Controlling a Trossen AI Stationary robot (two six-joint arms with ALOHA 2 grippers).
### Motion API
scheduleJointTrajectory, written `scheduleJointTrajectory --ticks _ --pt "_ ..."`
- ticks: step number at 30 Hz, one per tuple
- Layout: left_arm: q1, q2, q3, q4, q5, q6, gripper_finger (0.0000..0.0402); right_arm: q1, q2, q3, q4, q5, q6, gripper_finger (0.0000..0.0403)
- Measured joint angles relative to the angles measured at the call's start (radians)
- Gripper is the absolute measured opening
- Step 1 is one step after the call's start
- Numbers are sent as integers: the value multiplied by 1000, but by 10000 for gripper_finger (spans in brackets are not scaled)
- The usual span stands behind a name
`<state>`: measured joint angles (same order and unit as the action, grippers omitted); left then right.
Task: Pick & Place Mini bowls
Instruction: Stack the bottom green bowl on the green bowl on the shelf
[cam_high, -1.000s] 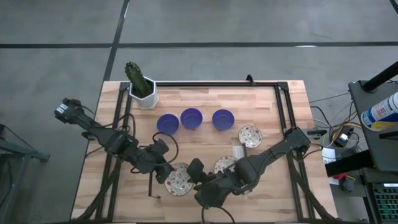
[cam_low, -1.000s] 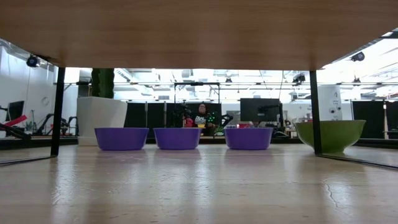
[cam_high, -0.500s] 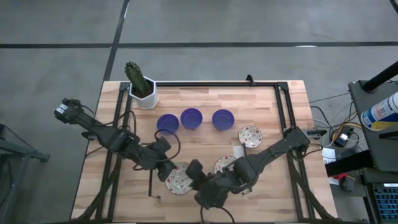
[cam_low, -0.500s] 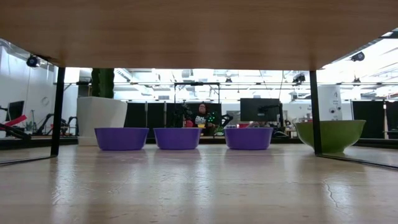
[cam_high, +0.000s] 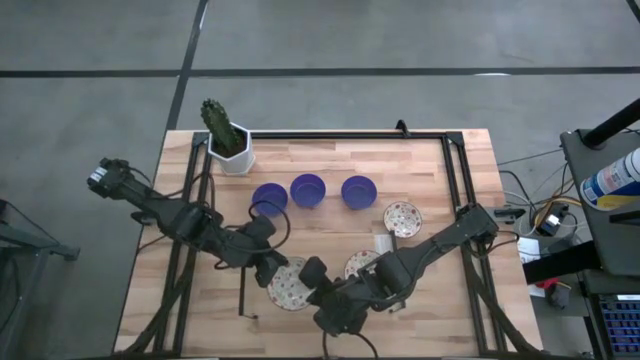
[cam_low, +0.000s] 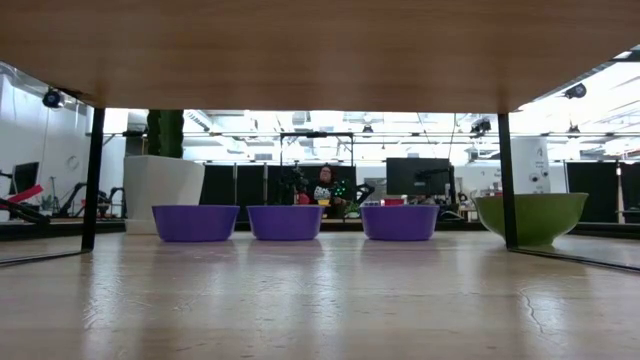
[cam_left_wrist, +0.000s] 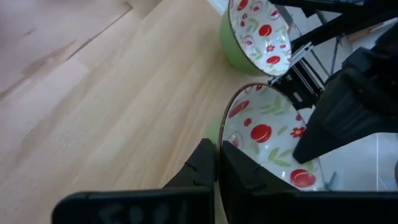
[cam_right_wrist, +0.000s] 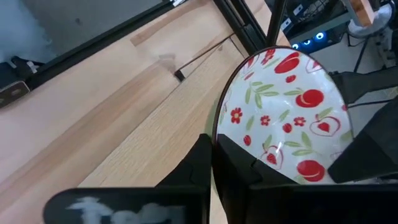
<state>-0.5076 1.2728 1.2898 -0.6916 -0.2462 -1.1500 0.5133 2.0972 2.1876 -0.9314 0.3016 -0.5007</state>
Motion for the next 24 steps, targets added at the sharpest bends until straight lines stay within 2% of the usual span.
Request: scheduleJointTrajectory --ticks 12,19,24 --pt "3 -4 8 26 -5 51 96 0 -1 0 -7 10 10 9" --pt "4 -39 40 19 -17 103 108 -2 -7 1 -34 39 43 9" --pt "0 -85 51 38 -22 145 108 -6 -14 -3 -111 72 146 8"
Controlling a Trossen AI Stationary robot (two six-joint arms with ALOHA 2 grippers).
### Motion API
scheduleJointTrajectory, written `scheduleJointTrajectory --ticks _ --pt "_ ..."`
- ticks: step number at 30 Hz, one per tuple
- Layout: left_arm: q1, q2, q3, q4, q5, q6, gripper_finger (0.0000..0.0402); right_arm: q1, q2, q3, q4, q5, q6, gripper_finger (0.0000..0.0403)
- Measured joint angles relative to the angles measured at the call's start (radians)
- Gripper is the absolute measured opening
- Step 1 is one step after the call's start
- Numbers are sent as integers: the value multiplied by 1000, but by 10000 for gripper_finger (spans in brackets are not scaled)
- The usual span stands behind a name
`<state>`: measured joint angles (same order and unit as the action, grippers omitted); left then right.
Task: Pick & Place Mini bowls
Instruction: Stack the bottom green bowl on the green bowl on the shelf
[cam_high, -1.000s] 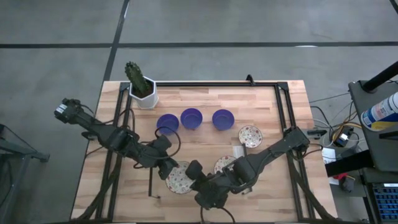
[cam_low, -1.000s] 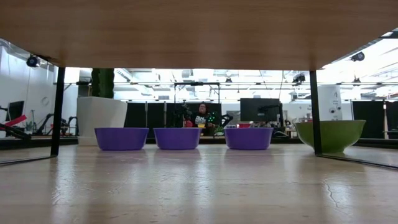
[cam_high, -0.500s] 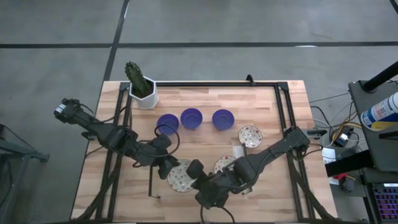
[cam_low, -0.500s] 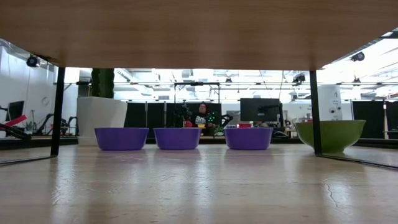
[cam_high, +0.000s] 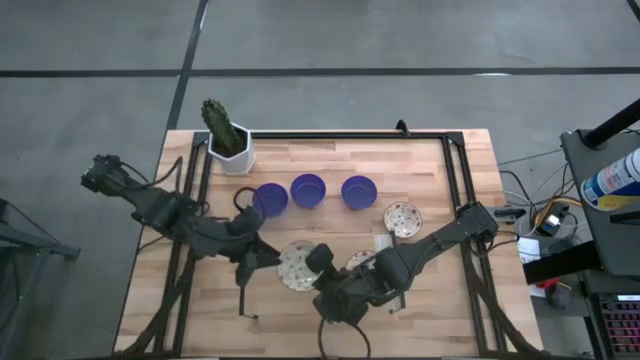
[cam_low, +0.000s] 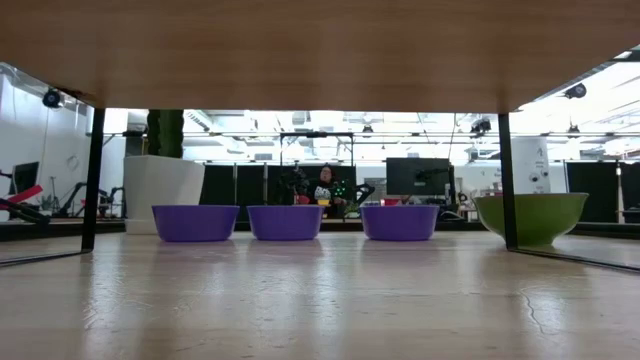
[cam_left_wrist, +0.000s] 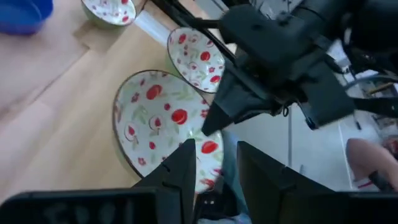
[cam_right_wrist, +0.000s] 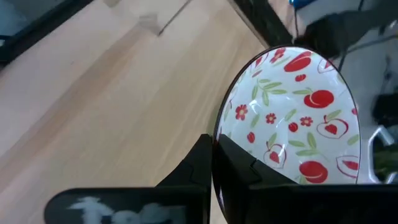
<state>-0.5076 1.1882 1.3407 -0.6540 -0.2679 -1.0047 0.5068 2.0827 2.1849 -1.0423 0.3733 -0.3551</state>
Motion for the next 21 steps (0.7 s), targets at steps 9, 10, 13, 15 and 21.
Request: scheduleJointTrajectory --ticks 9,10,13,15,21 --pt "-1 -46 -3 6 -30 45 108 1 -18 2 -142 45 174 8" --pt "-1 -46 -3 3 -30 55 108 1 -21 2 -160 47 198 8" --pt "0 -48 -4 1 -35 70 108 1 -39 2 -198 52 253 8" --pt "0 -49 -4 0 -36 78 108 7 -53 2 -216 57 289 8" --pt "0 -47 -4 -2 -36 95 108 32 -96 2 -283 100 396 8"
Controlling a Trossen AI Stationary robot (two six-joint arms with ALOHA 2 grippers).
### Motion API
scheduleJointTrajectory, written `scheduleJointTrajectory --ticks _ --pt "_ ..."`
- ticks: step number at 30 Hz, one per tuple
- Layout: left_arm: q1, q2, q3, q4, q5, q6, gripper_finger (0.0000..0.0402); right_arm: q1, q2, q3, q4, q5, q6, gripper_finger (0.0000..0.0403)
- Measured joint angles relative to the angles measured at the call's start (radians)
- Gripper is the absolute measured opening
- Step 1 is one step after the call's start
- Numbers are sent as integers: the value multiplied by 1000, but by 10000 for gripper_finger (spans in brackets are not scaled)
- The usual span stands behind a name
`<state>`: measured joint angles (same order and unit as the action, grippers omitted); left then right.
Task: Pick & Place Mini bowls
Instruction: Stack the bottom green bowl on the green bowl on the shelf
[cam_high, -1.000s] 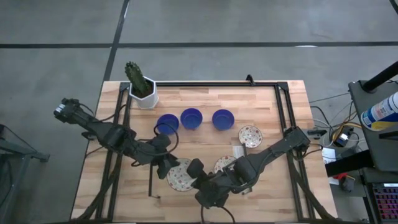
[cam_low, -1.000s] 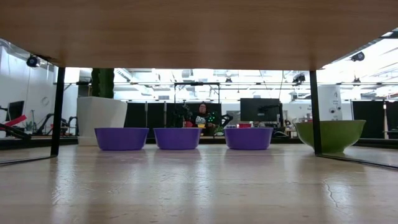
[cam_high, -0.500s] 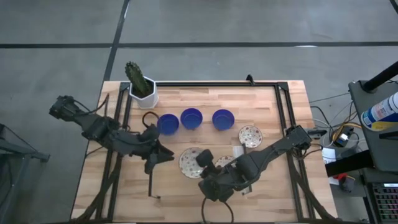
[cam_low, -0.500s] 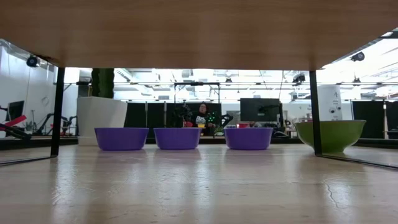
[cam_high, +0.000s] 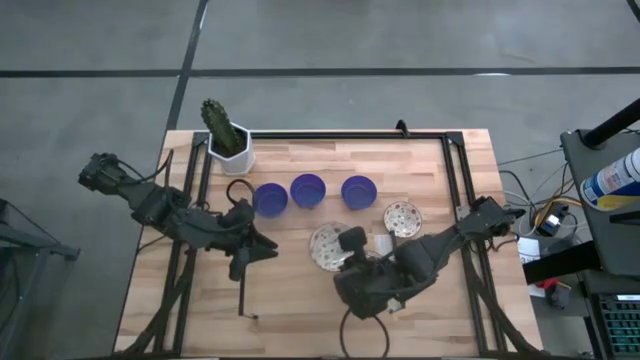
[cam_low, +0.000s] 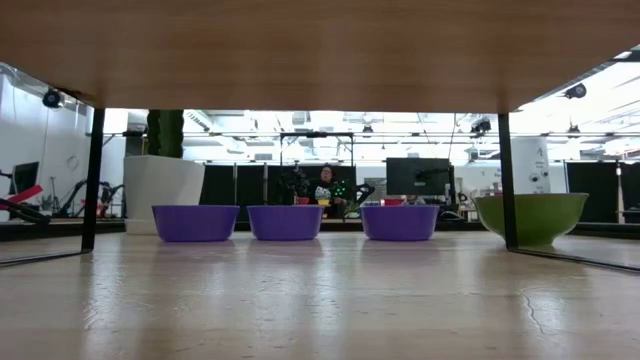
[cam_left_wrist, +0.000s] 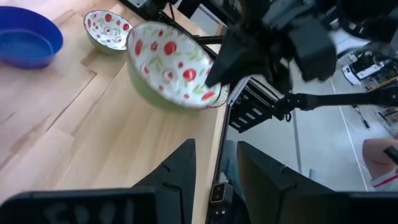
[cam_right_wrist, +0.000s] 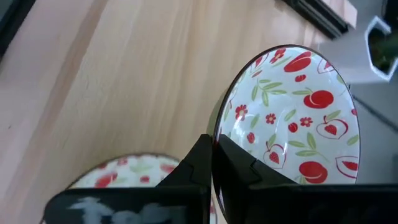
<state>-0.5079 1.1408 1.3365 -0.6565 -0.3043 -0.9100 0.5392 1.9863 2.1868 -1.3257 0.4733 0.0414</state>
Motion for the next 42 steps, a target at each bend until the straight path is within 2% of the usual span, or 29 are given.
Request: scheduleJointTrajectory --ticks 12,25,34,42 --pt "0 0 -1 -2 0 18 108 93 -38 1 -197 25 253 8" --pt "0 0 -2 -2 -1 16 108 211 -36 -20 -177 50 352 8" --pt "0 1 -2 -2 -4 15 108 216 -34 -136 -119 54 353 8" --pt "0 1 -2 -1 -13 13 108 216 -34 -162 -104 48 371 9"
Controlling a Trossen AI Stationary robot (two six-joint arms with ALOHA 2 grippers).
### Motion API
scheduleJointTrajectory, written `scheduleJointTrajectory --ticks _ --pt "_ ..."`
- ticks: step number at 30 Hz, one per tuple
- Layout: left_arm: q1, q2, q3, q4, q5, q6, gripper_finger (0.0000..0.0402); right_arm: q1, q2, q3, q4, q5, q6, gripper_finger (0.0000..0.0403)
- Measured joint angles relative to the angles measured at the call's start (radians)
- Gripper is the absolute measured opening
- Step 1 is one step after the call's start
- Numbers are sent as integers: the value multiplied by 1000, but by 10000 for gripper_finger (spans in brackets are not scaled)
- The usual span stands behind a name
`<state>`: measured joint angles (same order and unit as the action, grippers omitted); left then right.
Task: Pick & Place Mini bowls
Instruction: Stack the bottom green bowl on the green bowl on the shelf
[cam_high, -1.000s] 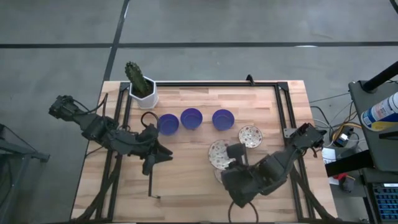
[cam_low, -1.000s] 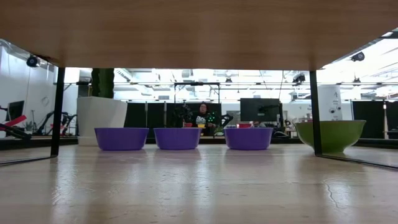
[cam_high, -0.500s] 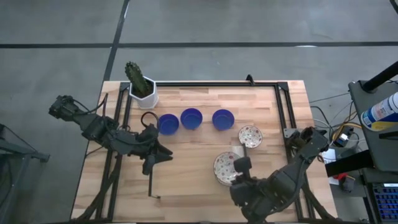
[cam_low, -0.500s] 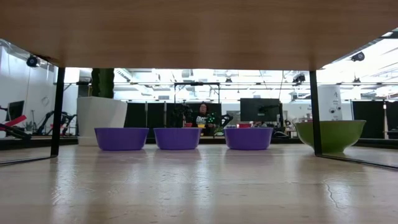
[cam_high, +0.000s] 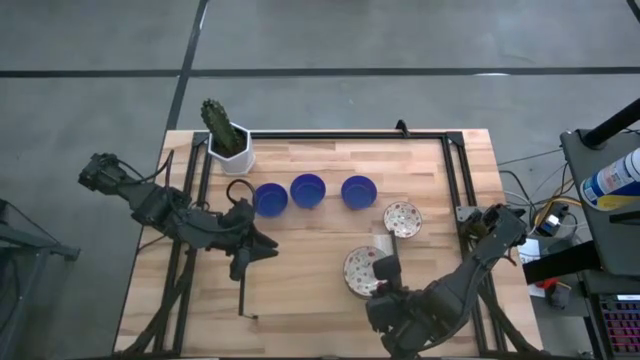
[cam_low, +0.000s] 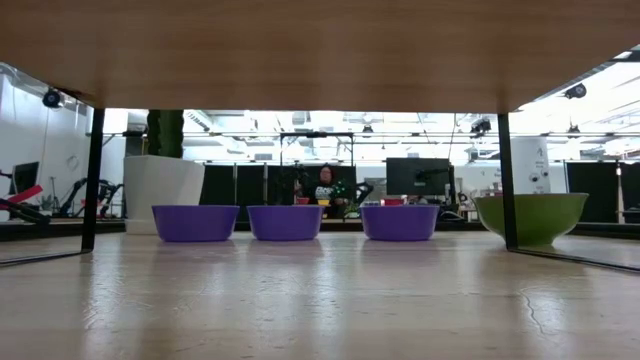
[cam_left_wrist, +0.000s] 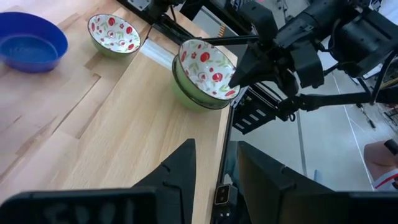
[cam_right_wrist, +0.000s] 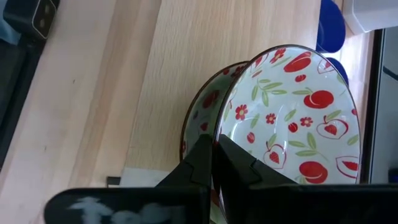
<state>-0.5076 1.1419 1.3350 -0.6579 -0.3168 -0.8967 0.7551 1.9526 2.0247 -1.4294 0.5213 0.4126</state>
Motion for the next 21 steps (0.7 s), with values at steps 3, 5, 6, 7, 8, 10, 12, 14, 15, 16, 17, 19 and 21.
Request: scheduleJointTrajectory --ticks 3,5,6,7,8,10,12,14,15,16,17,19,21 --pt "0 0 0 0 0 0 108 0 0 -1 1 -3 0 18" --pt "0 0 0 0 0 -1 108 -1 0 -4 0 -4 14 28" --pt "0 0 0 0 0 0 108 -1 0 -6 0 -6 25 33" --pt "0 0 0 0 0 0 108 0 0 -10 1 -6 30 38" --pt "0 0 0 0 0 0 108 0 0 -13 0 -6 31 44" --pt "0 0 0 0 0 0 108 -1 0 -17 0 -5 33 55" --pt "0 0 0 0 0 0 108 -1 0 -17 0 -4 34 67" --pt "0 0 0 0 0 0 108 -1 0 -17 7 -2 38 80" --pt "0 0 0 0 0 0 108 -1 0 -17 9 -2 45 87" --pt "0 0 0 0 0 0 108 0 0 -16 9 -2 50 94" --pt "0 0 0 0 0 0 108 0 0 -15 10 -3 52 100" --pt "0 0 0 0 0 0 108 0 0 -16 28 -12 53 112" --pt "0 0 0 0 0 0 108 0 0 -17 40 -33 52 123"
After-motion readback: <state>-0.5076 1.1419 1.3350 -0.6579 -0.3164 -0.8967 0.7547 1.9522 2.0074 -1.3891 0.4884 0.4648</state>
